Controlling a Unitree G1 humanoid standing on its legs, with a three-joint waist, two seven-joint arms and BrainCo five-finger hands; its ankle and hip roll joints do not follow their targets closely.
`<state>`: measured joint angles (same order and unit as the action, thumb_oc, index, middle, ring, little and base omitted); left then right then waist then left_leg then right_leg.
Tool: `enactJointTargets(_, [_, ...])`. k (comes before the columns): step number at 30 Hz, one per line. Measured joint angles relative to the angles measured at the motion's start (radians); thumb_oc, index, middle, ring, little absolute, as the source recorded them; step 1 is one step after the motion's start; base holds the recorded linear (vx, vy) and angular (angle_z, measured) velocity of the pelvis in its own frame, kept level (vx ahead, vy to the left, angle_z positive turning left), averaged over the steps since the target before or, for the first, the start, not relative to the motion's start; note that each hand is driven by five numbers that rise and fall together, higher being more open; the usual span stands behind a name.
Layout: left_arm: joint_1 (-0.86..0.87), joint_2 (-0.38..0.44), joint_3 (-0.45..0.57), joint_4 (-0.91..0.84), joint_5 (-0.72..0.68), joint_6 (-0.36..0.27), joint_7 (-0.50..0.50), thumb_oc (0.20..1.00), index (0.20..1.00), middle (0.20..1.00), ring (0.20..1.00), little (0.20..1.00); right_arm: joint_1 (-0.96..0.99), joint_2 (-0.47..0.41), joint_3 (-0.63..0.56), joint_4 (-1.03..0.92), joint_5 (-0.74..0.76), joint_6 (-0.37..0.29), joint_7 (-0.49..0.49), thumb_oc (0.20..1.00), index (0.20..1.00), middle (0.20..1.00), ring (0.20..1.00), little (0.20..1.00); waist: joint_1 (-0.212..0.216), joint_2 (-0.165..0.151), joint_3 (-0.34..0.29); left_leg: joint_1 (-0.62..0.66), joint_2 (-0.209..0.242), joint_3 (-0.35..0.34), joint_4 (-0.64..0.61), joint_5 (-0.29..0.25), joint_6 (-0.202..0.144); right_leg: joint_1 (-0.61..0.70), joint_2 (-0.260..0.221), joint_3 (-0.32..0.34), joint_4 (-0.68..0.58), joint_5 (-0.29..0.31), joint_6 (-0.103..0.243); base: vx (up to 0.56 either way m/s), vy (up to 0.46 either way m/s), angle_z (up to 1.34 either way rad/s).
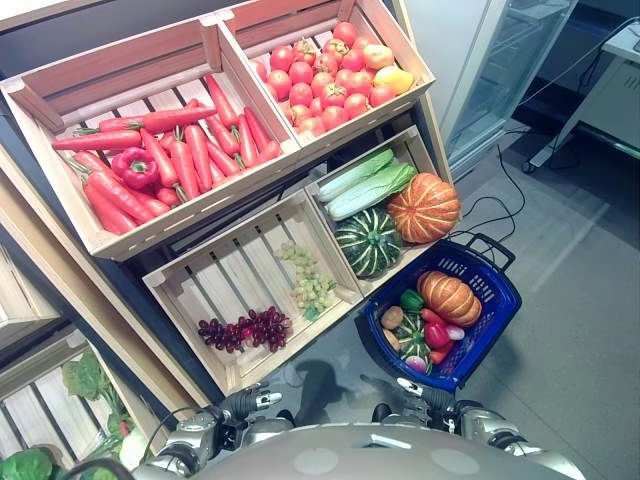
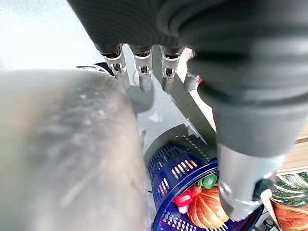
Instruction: Pick up fruits and vegetables into the basket
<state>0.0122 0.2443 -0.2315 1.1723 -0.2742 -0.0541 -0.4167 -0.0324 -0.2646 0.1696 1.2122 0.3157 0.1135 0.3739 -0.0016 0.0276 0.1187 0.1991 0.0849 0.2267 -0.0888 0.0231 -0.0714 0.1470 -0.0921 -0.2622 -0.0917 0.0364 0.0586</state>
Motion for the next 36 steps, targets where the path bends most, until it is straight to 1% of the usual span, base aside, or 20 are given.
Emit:
enactJointTargets(4, [0.0, 0.0, -0.022, -0.005, 0.038, -0.07, 0.04, 1.0, 1.0, 1.0, 1.0, 1.0, 0.001, 0.0, 0.001, 0.0, 0.0, -0.007, 0.0, 1.0, 1.0, 1.0, 1.0, 1.0, 0.0, 0.0, 0.001, -0.001, 0.0, 0.0, 0.0, 0.0, 0.0, -0.001, 0.0, 0.0, 0.0, 0.0, 0.0, 0.0, 0.0, 0.0])
enactJointTargets(5, [0.0, 0.002, -0.039, -0.01, 0.047, -0.106, 0.065, 1.0, 1.0, 1.0, 1.0, 1.0, 0.002, 0.0, 0.002, 0.0, 0.0, -0.014, 0.0, 1.0, 1.0, 1.0, 1.0, 1.0, -0.001, 0.0, 0.003, -0.001, 0.0, 0.0, 0.0, 0.0, 0.0, -0.001, 0.0, 0.0, 0.0, -0.001, 0.001, 0.0, 0.0, 0.0])
enactJointTargets(8, [0.0, 0.006, -0.077, -0.086, 0.085, -0.266, 0.215, 1.0, 1.0, 1.0, 1.0, 1.0, 0.003, 0.0, 0.003, -0.004, 0.007, -0.066, -0.021, 1.0, 1.0, 1.0, 1.0, 1.0, 0.0, 0.003, 0.033, -0.004, 0.0, 0.001, 0.0, 0.0, 0.0, -0.004, 0.0, 0.001, 0.0, -0.002, 0.003, 0.0, 0.0, 0.0])
enactJointTargets(9, [0.0, 0.007, -0.078, -0.108, 0.093, -0.291, 0.247, 1.0, 1.0, 1.0, 1.0, 1.0, 0.003, -0.001, 0.002, -0.005, 0.016, -0.075, -0.026, 1.0, 1.0, 1.0, 1.0, 1.0, 0.0, 0.004, 0.037, -0.004, 0.0, 0.0, 0.0, 0.0, 0.0, -0.004, 0.0, 0.001, 0.0, -0.001, 0.002, 0.0, 0.0, 0.0])
enactJointTargets(11, [0.003, 0.024, -0.082, -0.204, 0.164, -0.37, 0.374, 1.0, 1.0, 1.0, 1.0, 1.0, 0.01, -0.003, 0.002, -0.009, 0.043, -0.108, -0.048, 1.0, 1.0, 1.0, 1.0, 1.0, 0.0, 0.008, 0.042, -0.018, 0.0, -0.003, 0.0, 0.001, 0.0, -0.016, 0.0, 0.0, 0.0, 0.0, 0.0, 0.01, -0.039, 0.03])
enactJointTargets(12, [0.004, 0.036, -0.082, -0.247, 0.195, -0.389, 0.416, 1.0, 1.0, 1.0, 1.0, 1.0, 0.011, -0.003, 0.002, -0.01, 0.055, -0.118, -0.055, 1.0, 1.0, 1.0, 1.0, 1.0, 0.001, 0.009, 0.045, -0.023, 0.0, -0.006, 0.0, 0.002, 0.0, -0.018, 0.001, -0.001, 0.0, 0.001, -0.001, 0.04, -0.047, 0.09])
enactJointTargets(13, [0.003, 0.076, -0.086, -0.349, 0.258, -0.425, 0.492, 1.0, 1.0, 1.0, 1.0, 1.0, 0.023, -0.005, 0.001, -0.022, 0.074, -0.139, -0.07, 1.0, 1.0, 1.0, 1.0, 1.0, 0.001, 0.009, 0.057, -0.03, 0.0, -0.013, 0.0, 0.004, 0.0, -0.021, 0.001, -0.006, 0.001, 0.002, -0.003, 0.08, -0.048, 0.12])
enactJointTargets(14, [-0.003, 0.1, -0.085, -0.392, 0.294, -0.454, 0.538, 1.0, 1.0, 1.0, 1.0, 1.0, 0.033, -0.008, 0.001, -0.025, 0.088, -0.154, -0.081, 1.0, 1.0, 1.0, 1.0, 1.0, 0.001, 0.01, 0.06, -0.03, 0.0, -0.017, 0.0, 0.004, 0.0, -0.019, 0.001, -0.011, 0.001, 0.002, -0.003, 0.1, -0.046, 0.13])
enactJointTargets(15, [-0.003, 0.114, -0.086, -0.419, 0.319, -0.455, 0.563, 1.0, 1.0, 1.0, 1.0, 1.0, 0.043, -0.009, 0.0, -0.03, 0.094, -0.161, -0.085, 1.0, 1.0, 1.0, 1.0, 1.0, 0.0, 0.011, 0.06, -0.03, 0.0, -0.019, 0.0, 0.004, 0.0, -0.018, 0.001, -0.013, 0.001, 0.002, -0.002, 0.12, -0.048, 0.08])
enactJointTargets(17, [-0.006, 0.177, -0.083, -0.517, 0.437, -0.485, 0.666, 1.0, 1.0, 1.0, 1.0, 1.0, 0.076, -0.021, 0.0, -0.078, 0.116, -0.2, -0.094, 1.0, 1.0, 1.0, 1.0, 1.0, 0.0, 0.013, 0.068, -0.032, 0.001, -0.022, 0.0, 0.004, 0.0, -0.017, 0.001, -0.018, 0.0, 0.001, -0.001, 0.1, -0.045, 0.05])
enactJointTargets(19, [-0.013, 0.222, -0.084, -0.591, 0.538, -0.488, 0.755, 1.0, 1.0, 1.0, 1.0, 1.0, 0.093, -0.032, -0.001, -0.142, 0.119, -0.226, -0.11, 1.0, 1.0, 1.0, 1.0, 1.0, -0.002, 0.014, 0.078, -0.032, 0.001, -0.022, 0.0, 0.004, 0.0, -0.018, 0.001, -0.018, 0.0, 0.001, -0.001, 0.05, -0.049, 0.01])
enactJointTargets(20, [-0.012, 0.228, -0.084, -0.605, 0.562, -0.486, 0.775, 1.0, 1.0, 1.0, 1.0, 1.0, 0.097, -0.033, -0.001, -0.159, 0.12, -0.23, -0.114, 1.0, 1.0, 1.0, 1.0, 1.0, -0.003, 0.014, 0.079, -0.032, 0.001, -0.023, 0.0, 0.004, 0.0, -0.018, 0.001, -0.018, 0.001, 0.001, -0.001, -0.02, -0.033, 0.0])
enactJointTargets(22, [-0.013, 0.241, -0.085, -0.647, 0.645, -0.46, 0.862, 1.0, 1.0, 1.0, 1.0, 1.0, 0.109, -0.04, 0.001, -0.247, 0.14, -0.247, -0.136, 1.0, 1.0, 1.0, 1.0, 1.0, -0.005, 0.018, 0.09, -0.047, 0.001, -0.022, 0.0, 0.005, 0.0, -0.04, 0.0, -0.016, 0.009, -0.001, 0.0, -0.1, -0.025, -0.04])
enactJointTargets(25, [-0.045, 0.244, -0.089, -0.651, 0.742, -0.405, 0.969, 1.0, 1.0, 1.0, 1.0, 1.0, 0.094, -0.057, 0.003, -0.348, 0.169, -0.261, -0.172, 1.0, 1.0, 1.0, 1.0, 1.0, -0.014, 0.026, 0.118, -0.117, -0.001, -0.023, 0.01, 0.023, 0.006, -0.123, -0.005, -0.012, 0.047, 0.001, -0.001, -0.2, -0.045, 0.0])
enactJointTargets(26, [-0.091, 0.257, -0.107, -0.65, 0.8, -0.36, 1.028, 1.0, 1.0, 1.0, 1.0, 1.0, 0.067, -0.077, 0.005, -0.41, 0.184, -0.264, -0.195, 1.0, 1.0, 1.0, 1.0, 1.0, -0.019, 0.029, 0.16, -0.178, -0.001, -0.03, 0.04, 0.026, 0.011, -0.18, -0.013, -0.012, 0.08, 0.003, -0.005, -0.14, -0.047, 0.04])
enactJointTargets(27, [-0.106, 0.264, -0.112, -0.65, 0.822, -0.344, 1.047, 1.0, 1.0, 1.0, 1.0, 1.0, 0.051, -0.084, 0.006, -0.425, 0.191, -0.265, -0.202, 1.0, 1.0, 1.0, 1.0, 1.0, -0.024, 0.028, 0.177, -0.195, -0.001, -0.031, 0.051, 0.028, 0.011, -0.197, -0.014, -0.012, 0.089, 0.003, -0.006, -0.14, -0.057, 0.01])
enactJointTargets(28, [-0.145, 0.282, -0.128, -0.648, 0.866, -0.303, 1.095, 1.0, 1.0, 1.0, 1.0, 1.0, 0.018, -0.102, 0.01, -0.47, 0.209, -0.27, -0.223, 1.0, 1.0, 1.0, 1.0, 1.0, -0.031, 0.027, 0.218, -0.231, 0.001, -0.031, 0.074, 0.028, 0.013, -0.237, -0.019, -0.01, 0.12, 0.002, -0.007, -0.11, -0.043, -0.07])
enactJointTargets(30, [-0.199, 0.299, -0.136, -0.643, 0.909, -0.239, 1.145, 1.0, 1.0, 1.0, 1.0, 1.0, -0.029, -0.126, 0.015, -0.519, 0.228, -0.286, -0.248, 1.0, 1.0, 1.0, 1.0, 1.0, -0.038, 0.021, 0.274, -0.278, 0.002, -0.027, 0.108, 0.028, 0.015, -0.293, -0.025, 0.003, 0.164, -0.001, -0.012, -0.08, -0.036, -0.1])
enactJointTargets(32, [-0.256, 0.311, -0.154, -0.614, 0.946, -0.151, 1.193, 1.0, 1.0, 1.0, 1.0, 1.0, -0.066, -0.146, 0.023, -0.576, 0.248, -0.289, -0.285, 1.0, 1.0, 1.0, 1.0, 1.0, -0.056, 0.013, 0.33, -0.313, 0.001, -0.022, 0.139, 0.027, 0.019, -0.347, -0.034, 0.007, 0.231, -0.018, -0.024, -0.06, -0.04, -0.06])
enactJointTargets(36, [-0.298, 0.324, -0.174, -0.582, 0.945, -0.063, 1.214, 1.0, 1.0, 1.0, 1.0, 1.0, -0.072, -0.152, 0.026, -0.643, 0.264, -0.301, -0.318, 1.0, 1.0, 1.0, 1.0, 1.0, -0.072, -0.002, 0.362, -0.386, 0.002, -0.012, 0.188, 0.023, 0.02, -0.444, -0.045, 0.03, 0.319, -0.044, -0.033, -0.07, -0.041, -0.08])
